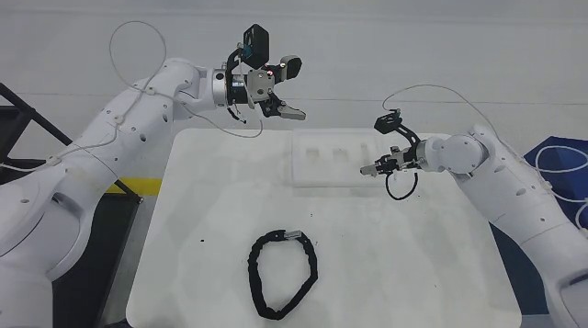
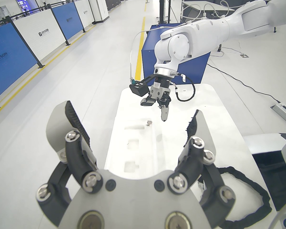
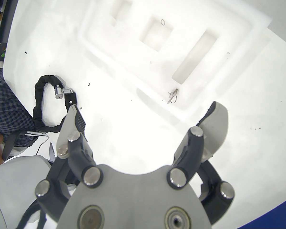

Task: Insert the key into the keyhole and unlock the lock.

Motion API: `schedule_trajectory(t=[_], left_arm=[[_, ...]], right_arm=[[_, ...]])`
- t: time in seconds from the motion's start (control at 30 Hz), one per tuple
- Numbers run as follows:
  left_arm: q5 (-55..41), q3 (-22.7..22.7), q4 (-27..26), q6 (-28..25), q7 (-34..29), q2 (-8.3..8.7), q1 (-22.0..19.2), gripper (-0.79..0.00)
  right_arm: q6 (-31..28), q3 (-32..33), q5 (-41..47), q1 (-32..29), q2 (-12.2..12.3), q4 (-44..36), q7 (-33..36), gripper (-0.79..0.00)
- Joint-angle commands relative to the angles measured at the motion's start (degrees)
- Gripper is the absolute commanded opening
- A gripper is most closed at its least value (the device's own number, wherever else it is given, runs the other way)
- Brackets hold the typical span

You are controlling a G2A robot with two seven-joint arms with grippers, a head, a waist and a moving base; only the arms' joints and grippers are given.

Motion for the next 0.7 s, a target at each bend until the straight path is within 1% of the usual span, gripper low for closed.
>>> schedule_trajectory(t=[0.0,0.47,0.57,0.67], left_arm=[[0.0,0.0,0.0,0.0,0.0,0.00,0.0,0.000],[0.0,0.0,0.0,0.0,0.0,0.00,0.0,0.000],[0.0,0.0,0.0,0.0,0.0,0.00,0.0,0.000],[0.0,0.0,0.0,0.0,0.0,0.00,0.0,0.000]], right_arm=[[0.0,0.0,0.0,0.0,0.0,0.0,0.0,0.000],[0.0,0.0,0.0,0.0,0.0,0.0,0.0,0.000],[1.8,-0.1,-1.0,-0.8,-0.1,-0.2,-1.5,0.000],[3.9,-1.2,-3.1,-0.5,-0.8,-0.4,-1.0,0.000]])
